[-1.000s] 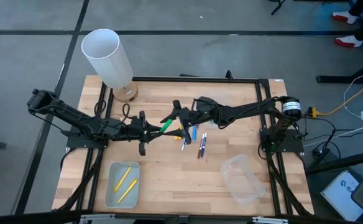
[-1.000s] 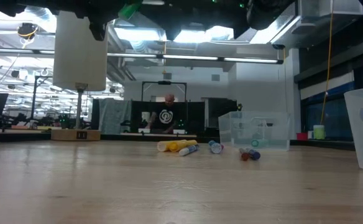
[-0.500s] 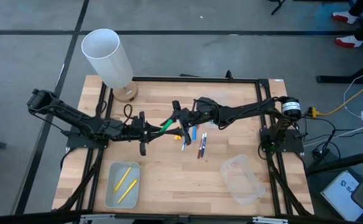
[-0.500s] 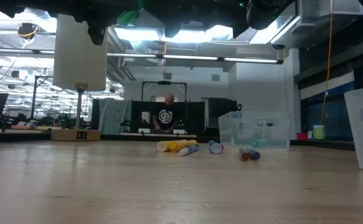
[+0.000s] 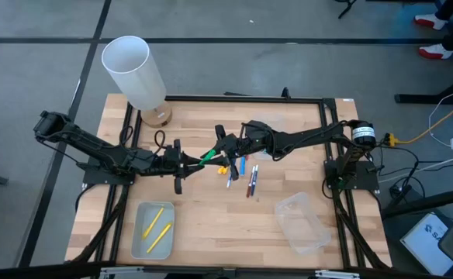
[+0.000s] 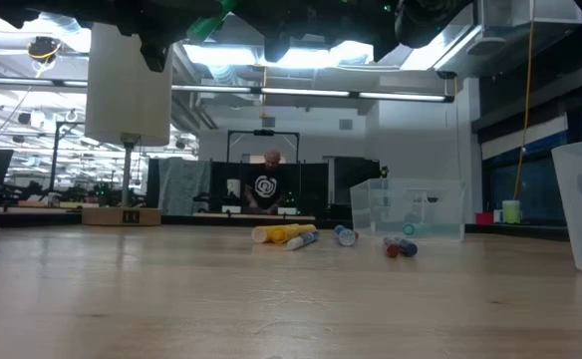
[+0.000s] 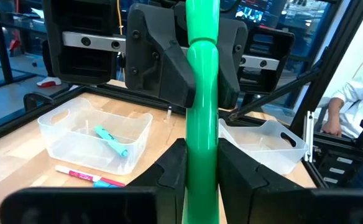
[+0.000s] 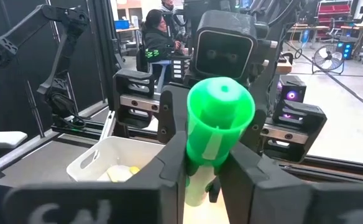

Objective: Pick & Place Markers
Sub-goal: Put the green highlighter pen into the top transparent bin

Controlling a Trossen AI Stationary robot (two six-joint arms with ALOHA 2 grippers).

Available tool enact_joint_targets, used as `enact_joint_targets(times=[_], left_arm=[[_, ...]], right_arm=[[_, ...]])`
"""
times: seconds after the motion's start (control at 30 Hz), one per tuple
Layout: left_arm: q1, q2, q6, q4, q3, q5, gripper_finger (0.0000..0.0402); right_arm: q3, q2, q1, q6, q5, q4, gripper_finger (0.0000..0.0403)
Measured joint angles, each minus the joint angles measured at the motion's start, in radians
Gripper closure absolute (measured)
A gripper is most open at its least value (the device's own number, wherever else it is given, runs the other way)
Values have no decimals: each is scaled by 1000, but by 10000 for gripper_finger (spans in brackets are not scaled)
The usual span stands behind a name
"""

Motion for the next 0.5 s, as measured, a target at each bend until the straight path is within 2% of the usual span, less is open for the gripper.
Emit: enact_joint_targets(times=[0.17, 0.5], left_arm=[[0, 0, -4, 1, 0, 0, 320], [0, -1, -25, 12, 0, -4, 248]], right_arm=[[0, 0, 0, -1, 1, -1, 331], [0, -1, 0, -7, 22, -34, 333]])
